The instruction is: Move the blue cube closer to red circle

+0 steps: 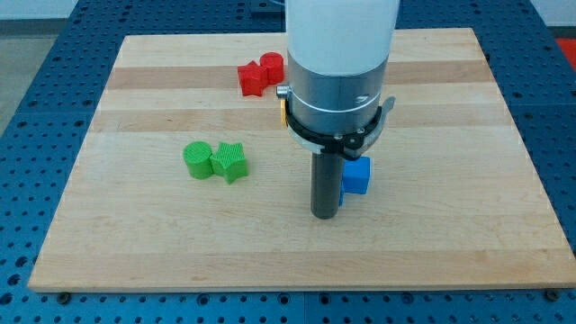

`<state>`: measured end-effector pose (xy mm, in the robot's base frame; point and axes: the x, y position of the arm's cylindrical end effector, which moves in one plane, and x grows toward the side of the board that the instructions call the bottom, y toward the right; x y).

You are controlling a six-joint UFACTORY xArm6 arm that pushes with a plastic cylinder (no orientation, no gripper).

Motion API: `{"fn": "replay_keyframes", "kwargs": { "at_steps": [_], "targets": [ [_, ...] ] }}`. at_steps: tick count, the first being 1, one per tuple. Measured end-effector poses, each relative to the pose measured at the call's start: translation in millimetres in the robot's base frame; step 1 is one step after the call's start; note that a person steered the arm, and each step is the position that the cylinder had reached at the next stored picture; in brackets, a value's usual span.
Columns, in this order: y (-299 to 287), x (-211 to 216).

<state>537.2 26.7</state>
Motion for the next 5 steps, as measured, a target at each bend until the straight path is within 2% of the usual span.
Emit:
{"fn": "replay_keyframes", "kwargs": {
  "at_steps": [5],
  "targets": [
    [18.0, 6.3]
  ]
}}
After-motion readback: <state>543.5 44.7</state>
